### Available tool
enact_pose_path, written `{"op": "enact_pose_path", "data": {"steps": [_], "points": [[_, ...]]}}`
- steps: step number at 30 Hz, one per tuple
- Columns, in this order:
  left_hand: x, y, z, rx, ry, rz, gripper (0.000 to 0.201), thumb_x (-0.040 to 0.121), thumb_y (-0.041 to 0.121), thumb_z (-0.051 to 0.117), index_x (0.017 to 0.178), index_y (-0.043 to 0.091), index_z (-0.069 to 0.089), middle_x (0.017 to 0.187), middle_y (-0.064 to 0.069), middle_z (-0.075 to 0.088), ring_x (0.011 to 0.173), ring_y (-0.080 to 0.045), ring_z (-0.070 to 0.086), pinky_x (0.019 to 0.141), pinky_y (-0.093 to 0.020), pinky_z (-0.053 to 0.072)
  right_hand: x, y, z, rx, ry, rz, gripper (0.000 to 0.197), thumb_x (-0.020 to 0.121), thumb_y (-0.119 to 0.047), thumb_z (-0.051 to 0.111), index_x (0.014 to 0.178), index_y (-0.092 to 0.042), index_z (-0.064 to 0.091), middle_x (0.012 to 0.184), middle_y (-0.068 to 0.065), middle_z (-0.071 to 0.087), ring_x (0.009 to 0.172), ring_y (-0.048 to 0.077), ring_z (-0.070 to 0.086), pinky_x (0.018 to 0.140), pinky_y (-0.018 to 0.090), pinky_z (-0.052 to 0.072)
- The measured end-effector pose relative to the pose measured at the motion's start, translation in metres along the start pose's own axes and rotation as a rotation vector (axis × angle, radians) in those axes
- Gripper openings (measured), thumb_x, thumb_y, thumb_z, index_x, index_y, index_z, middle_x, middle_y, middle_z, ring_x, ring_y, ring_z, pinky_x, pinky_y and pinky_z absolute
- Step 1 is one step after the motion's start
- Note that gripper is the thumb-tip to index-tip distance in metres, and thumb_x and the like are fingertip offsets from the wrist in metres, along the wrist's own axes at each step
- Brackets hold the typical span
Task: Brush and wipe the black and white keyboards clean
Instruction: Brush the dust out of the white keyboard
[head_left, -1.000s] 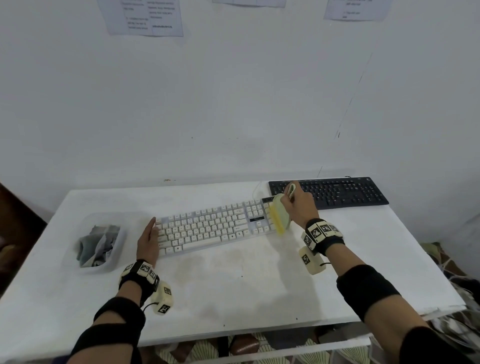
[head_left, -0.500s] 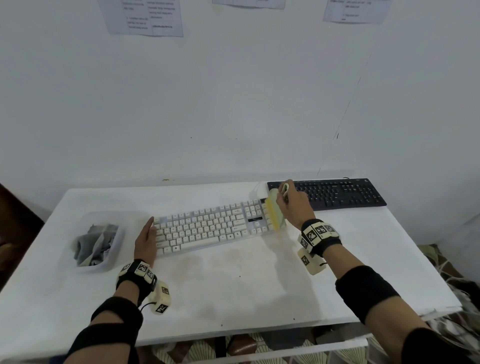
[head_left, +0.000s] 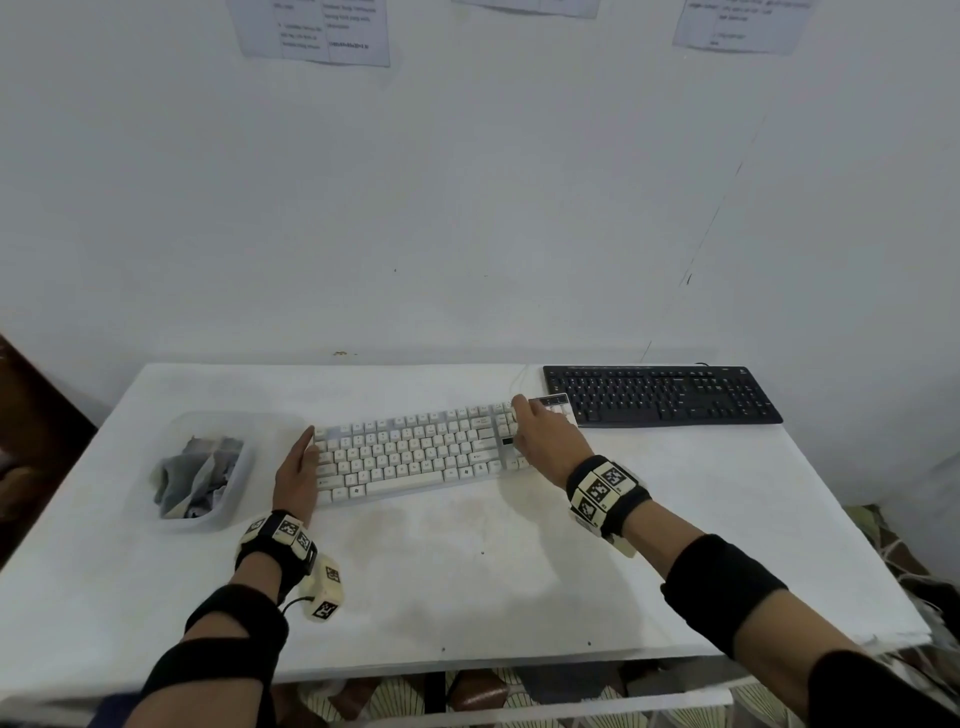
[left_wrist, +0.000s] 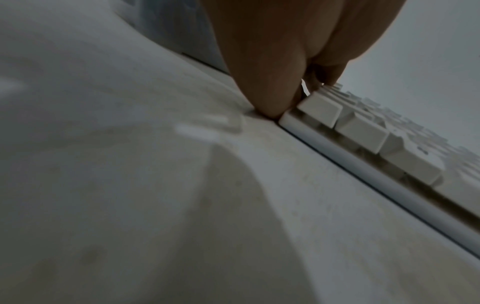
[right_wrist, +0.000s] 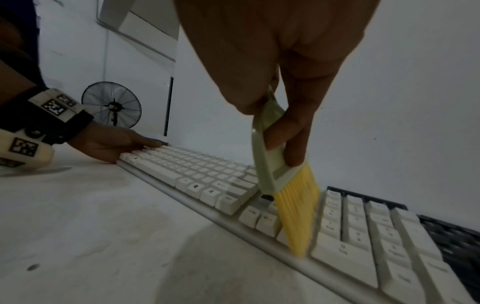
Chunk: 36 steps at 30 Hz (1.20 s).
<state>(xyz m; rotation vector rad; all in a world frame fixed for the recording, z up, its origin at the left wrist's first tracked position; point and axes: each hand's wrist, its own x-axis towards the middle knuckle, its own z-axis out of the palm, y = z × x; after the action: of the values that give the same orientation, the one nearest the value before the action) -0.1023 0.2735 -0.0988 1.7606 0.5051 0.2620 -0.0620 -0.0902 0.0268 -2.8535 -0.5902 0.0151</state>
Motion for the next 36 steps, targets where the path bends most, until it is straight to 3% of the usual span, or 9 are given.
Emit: {"op": "enact_pose_path", "data": {"steps": [4,9,12,17,21,24,28,32,36], "points": [[0.001,-0.002,0.0,0.011,-0.002,0.005,0.04,0.111,0.024,0.044,0.151,0.021,0.051,0.154,-0.007,0.051,0.141,-0.026,0.047,0.12,-0.039,0.034,0.008,-0.01,0.006,-0.017,0.027,0.016,0.025,0.096,-0.003,0.05,0.12,-0.007,0.041,0.105,0.011,0.052,0.059,0.025,0.05,0.048,0.034,0.042],[0.002,-0.002,0.0,-0.001,0.002,0.01,0.04,0.11,0.021,0.045,0.15,0.019,0.052,0.153,-0.007,0.051,0.141,-0.025,0.048,0.118,-0.034,0.034,0.005,-0.002,0.01,-0.009,-0.005,0.063,0.028,0.095,0.0,0.049,0.12,-0.006,0.04,0.105,0.013,0.053,0.06,0.027,0.046,0.045,0.028,0.026],[0.002,-0.003,0.0,-0.012,0.0,0.005,0.04,0.11,0.022,0.046,0.15,0.02,0.052,0.153,-0.007,0.051,0.141,-0.024,0.048,0.119,-0.035,0.034,0.006,0.0,0.003,0.054,0.002,0.059,0.023,0.097,-0.008,0.048,0.118,-0.006,0.04,0.095,0.01,0.054,0.07,0.029,0.052,0.055,0.034,0.037],[0.002,-0.002,0.0,-0.026,0.004,0.0,0.041,0.11,0.021,0.047,0.151,0.018,0.051,0.155,-0.006,0.05,0.142,-0.023,0.046,0.118,-0.033,0.033,0.013,0.01,-0.001,0.082,0.162,0.032,0.011,0.1,-0.009,0.047,0.111,-0.008,0.042,0.093,0.008,0.056,0.062,0.031,0.056,0.051,0.041,0.046],[0.002,-0.001,0.001,-0.043,0.002,-0.011,0.04,0.11,0.021,0.046,0.15,0.019,0.052,0.154,-0.007,0.05,0.142,-0.025,0.047,0.121,-0.038,0.034,0.007,0.016,0.008,0.106,0.134,0.021,0.011,0.102,-0.011,0.044,0.113,-0.008,0.042,0.097,0.008,0.055,0.064,0.034,0.057,0.054,0.045,0.05],[0.0,0.001,0.0,-0.025,0.006,-0.008,0.041,0.11,0.021,0.046,0.15,0.019,0.052,0.155,-0.006,0.05,0.142,-0.024,0.046,0.119,-0.034,0.033,0.004,0.017,0.007,0.096,0.12,0.027,0.014,0.096,-0.009,0.048,0.108,-0.008,0.041,0.086,0.008,0.056,0.065,0.03,0.056,0.055,0.042,0.049],[-0.002,0.002,0.001,-0.022,0.004,-0.003,0.041,0.11,0.022,0.045,0.151,0.02,0.051,0.154,-0.007,0.05,0.14,-0.025,0.047,0.118,-0.034,0.034,0.015,0.021,-0.004,0.163,0.288,0.023,0.006,0.099,-0.01,0.047,0.101,-0.011,0.041,0.069,0.002,0.055,0.054,0.02,0.051,0.047,0.032,0.037],[-0.001,0.0,-0.001,-0.031,0.001,-0.003,0.041,0.11,0.024,0.046,0.151,0.021,0.051,0.155,-0.006,0.05,0.141,-0.023,0.047,0.118,-0.034,0.034,0.024,0.037,-0.008,0.381,0.479,0.152,0.008,0.105,-0.021,0.048,0.105,-0.013,0.046,0.066,0.0,0.059,0.054,0.02,0.057,0.048,0.034,0.043],[0.001,-0.001,0.0,-0.026,-0.007,-0.002,0.041,0.111,0.024,0.046,0.151,0.021,0.051,0.154,-0.005,0.05,0.141,-0.023,0.047,0.12,-0.036,0.033,0.025,0.059,-0.001,0.571,0.513,0.307,0.011,0.104,-0.026,0.054,0.105,-0.016,0.049,0.071,0.0,0.063,0.057,0.015,0.058,0.052,0.026,0.042]]}}
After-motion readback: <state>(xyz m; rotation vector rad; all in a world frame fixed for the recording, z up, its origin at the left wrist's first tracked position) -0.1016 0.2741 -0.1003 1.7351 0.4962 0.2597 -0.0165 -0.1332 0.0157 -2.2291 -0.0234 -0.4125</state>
